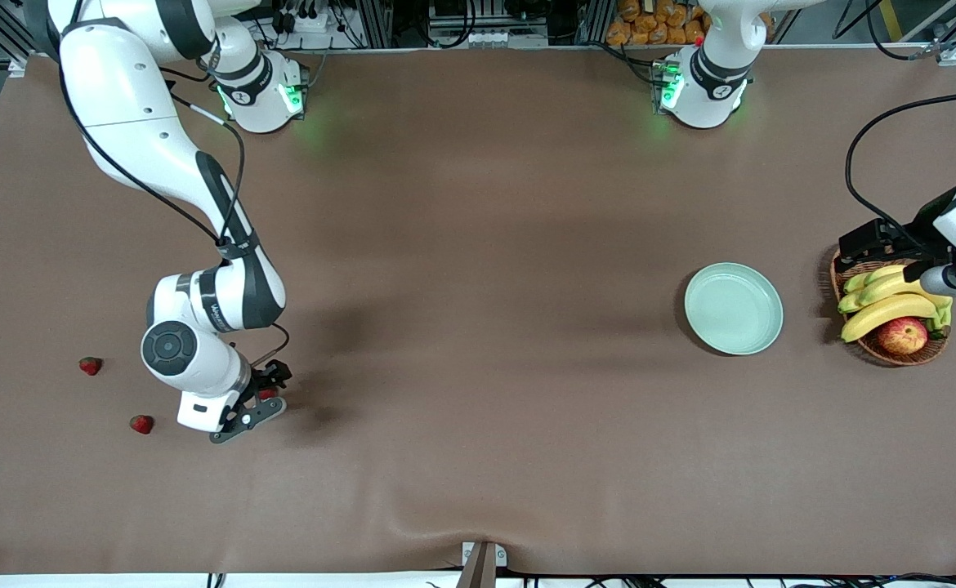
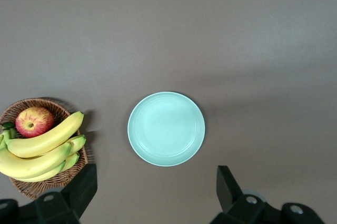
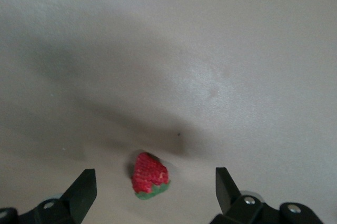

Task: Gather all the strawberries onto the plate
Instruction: 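Reach the right gripper down and grasp a red strawberry, then carry the strawberry with the right gripper to mid-table and release it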

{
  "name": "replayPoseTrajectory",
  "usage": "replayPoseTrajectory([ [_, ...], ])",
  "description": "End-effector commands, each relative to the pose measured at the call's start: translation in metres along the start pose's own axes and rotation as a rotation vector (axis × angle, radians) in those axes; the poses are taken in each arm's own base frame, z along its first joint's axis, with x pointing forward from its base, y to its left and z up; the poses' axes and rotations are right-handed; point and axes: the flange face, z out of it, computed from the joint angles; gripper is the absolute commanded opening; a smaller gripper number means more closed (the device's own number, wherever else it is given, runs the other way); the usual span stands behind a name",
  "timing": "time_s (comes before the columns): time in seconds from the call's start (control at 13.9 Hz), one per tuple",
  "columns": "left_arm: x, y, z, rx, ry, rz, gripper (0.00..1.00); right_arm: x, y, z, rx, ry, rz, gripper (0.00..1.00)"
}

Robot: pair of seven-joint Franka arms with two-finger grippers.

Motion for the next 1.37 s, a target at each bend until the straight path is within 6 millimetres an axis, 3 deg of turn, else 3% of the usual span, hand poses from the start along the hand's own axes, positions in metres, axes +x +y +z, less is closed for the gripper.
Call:
replayPoseTrajectory([
  [0.0,0.000,0.001,-0.003,-0.020,-0.002,0.007,1.00,-0.003,0.004,0.004,-0.016,0.000,-0.047,1.00],
  [0.43,0.001,0.004,-0.001,-0.021,-0.007,0.002,1.00,-0.004,0.000,0.018,-0.011,0.013,-0.039,1.00],
  [0.79,0.000,-0.001,-0.002,-0.021,-0.006,-0.001,1.00,-0.003,-0.003,0.021,-0.009,0.018,-0.039,0.63],
  [1.15,0.001,0.006,-0.001,-0.022,-0.007,0.000,1.00,-0.006,-0.003,0.023,0.013,0.021,-0.011,0.03],
  [1.29,0.001,0.006,-0.001,-0.022,-0.007,0.000,1.00,-0.006,-0.003,0.023,0.019,0.018,-0.004,0.00],
])
